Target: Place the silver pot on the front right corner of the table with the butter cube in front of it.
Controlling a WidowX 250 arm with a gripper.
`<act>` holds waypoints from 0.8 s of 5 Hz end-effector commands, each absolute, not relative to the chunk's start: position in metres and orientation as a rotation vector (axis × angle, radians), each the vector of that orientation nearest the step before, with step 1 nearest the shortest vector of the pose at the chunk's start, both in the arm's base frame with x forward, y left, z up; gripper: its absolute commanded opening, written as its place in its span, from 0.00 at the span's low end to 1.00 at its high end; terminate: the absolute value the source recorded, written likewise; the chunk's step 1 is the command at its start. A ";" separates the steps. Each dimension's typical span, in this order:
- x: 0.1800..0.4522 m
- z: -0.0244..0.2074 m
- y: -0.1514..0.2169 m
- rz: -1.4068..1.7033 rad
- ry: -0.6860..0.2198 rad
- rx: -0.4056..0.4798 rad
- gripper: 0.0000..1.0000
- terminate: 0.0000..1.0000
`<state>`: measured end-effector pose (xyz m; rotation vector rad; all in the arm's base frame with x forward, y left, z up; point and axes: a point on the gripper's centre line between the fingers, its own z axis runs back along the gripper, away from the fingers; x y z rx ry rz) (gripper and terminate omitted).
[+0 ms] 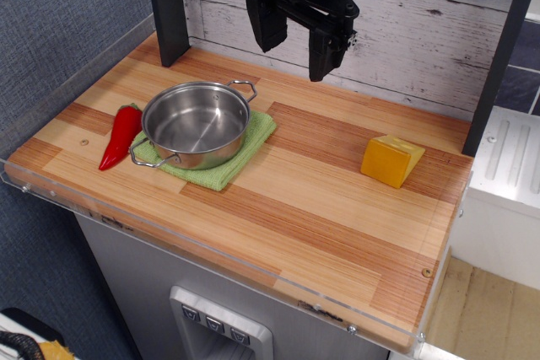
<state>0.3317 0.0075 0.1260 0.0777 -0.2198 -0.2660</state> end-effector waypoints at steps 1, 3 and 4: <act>0.332 0.126 0.007 -0.266 -0.220 0.078 1.00 0.00; 0.307 0.102 0.038 -0.160 -0.148 0.103 1.00 0.00; 0.303 0.083 0.045 -0.147 -0.116 0.101 1.00 0.00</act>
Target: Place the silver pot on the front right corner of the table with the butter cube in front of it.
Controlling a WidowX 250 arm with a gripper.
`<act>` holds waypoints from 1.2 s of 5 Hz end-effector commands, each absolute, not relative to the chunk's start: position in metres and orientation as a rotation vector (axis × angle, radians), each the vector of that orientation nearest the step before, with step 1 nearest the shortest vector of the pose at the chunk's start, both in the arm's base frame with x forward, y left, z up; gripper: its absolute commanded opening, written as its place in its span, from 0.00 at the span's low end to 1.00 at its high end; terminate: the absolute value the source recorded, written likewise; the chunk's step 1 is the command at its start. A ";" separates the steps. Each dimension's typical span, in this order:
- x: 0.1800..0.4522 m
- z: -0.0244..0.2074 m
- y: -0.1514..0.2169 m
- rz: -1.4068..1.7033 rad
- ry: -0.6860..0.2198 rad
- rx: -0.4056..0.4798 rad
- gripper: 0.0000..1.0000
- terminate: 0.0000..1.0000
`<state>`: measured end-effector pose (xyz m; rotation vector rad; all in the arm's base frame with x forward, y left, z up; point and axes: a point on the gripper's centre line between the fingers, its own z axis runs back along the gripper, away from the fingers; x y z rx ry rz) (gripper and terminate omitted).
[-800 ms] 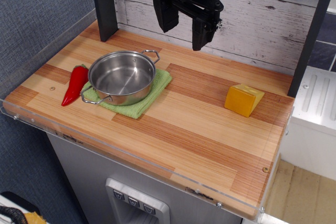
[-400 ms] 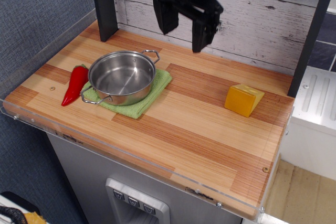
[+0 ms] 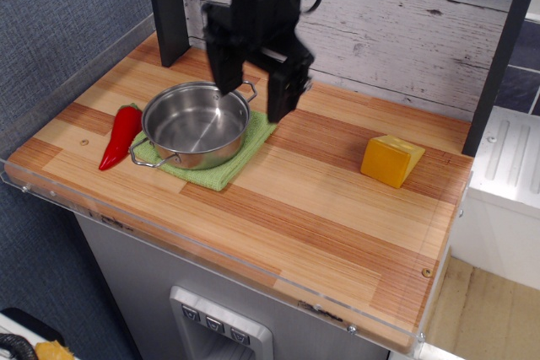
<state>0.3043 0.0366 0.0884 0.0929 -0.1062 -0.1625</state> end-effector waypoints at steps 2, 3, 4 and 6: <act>0.297 0.062 0.058 -0.117 -0.090 0.090 1.00 0.00; 0.294 0.052 0.061 -0.108 -0.080 0.103 1.00 0.00; 0.295 0.047 0.062 -0.113 -0.072 0.092 1.00 0.00; 0.295 0.038 0.065 -0.095 -0.048 0.086 1.00 0.00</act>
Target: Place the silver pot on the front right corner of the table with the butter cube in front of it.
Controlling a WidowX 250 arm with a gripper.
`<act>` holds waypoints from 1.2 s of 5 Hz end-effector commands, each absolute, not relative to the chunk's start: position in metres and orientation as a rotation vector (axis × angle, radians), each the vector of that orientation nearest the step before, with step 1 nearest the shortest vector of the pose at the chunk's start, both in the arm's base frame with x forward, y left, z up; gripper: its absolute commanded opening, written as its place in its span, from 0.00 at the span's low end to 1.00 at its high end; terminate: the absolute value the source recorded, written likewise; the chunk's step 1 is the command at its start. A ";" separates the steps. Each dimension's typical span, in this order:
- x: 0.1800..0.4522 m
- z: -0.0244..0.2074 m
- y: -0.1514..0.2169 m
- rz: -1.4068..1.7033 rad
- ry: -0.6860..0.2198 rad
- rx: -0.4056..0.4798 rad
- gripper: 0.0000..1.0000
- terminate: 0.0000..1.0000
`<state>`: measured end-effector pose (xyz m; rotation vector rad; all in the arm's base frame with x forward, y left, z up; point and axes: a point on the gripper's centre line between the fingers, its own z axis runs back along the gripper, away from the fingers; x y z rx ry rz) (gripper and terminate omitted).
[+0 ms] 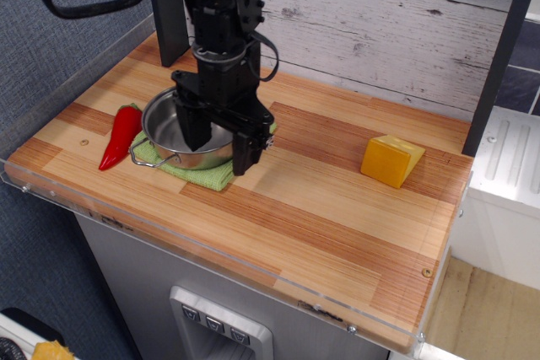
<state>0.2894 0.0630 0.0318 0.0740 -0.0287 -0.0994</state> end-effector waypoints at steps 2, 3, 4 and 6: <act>0.295 0.035 0.066 -0.083 -0.036 0.082 0.00 0.00; 0.295 0.037 0.066 -0.078 -0.035 0.081 0.00 0.00; 0.293 0.043 0.072 -0.059 -0.034 0.084 0.00 0.00; 0.299 0.071 0.072 -0.139 -0.053 0.123 0.00 0.00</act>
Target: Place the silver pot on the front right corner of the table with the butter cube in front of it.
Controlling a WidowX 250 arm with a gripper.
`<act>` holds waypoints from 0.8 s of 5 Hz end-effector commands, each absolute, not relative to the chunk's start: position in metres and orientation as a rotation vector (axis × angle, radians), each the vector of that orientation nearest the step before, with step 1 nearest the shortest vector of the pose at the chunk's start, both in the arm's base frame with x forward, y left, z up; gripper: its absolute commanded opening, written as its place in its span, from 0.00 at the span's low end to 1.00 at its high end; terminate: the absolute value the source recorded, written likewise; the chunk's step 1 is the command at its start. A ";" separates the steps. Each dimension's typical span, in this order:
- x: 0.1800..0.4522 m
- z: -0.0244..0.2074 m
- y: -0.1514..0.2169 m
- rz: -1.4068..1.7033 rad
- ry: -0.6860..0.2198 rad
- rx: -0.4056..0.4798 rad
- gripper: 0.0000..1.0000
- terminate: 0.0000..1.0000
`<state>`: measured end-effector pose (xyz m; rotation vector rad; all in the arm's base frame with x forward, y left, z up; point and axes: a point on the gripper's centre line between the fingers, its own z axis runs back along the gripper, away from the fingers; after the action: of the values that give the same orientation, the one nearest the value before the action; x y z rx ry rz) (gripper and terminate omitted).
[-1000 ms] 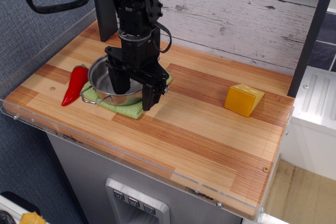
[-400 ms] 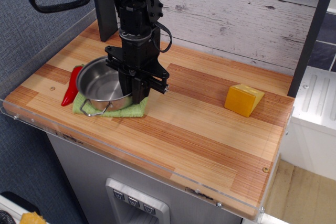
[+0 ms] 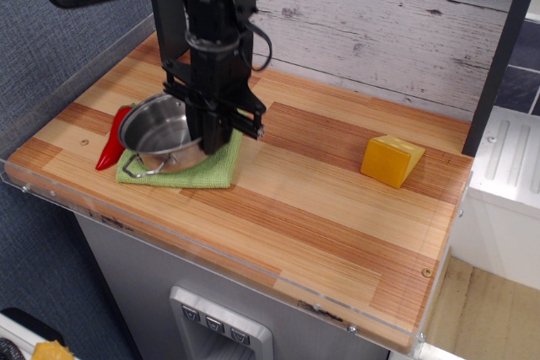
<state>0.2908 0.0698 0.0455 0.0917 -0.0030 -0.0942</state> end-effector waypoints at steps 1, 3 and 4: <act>0.302 0.075 0.065 -0.283 -0.013 0.134 0.00 0.00; 0.295 0.109 0.027 -0.387 -0.120 0.219 0.00 0.00; 0.283 0.110 0.001 -0.415 -0.139 0.233 0.00 0.00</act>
<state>0.2796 0.0000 0.0952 0.2250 -0.0868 -0.4144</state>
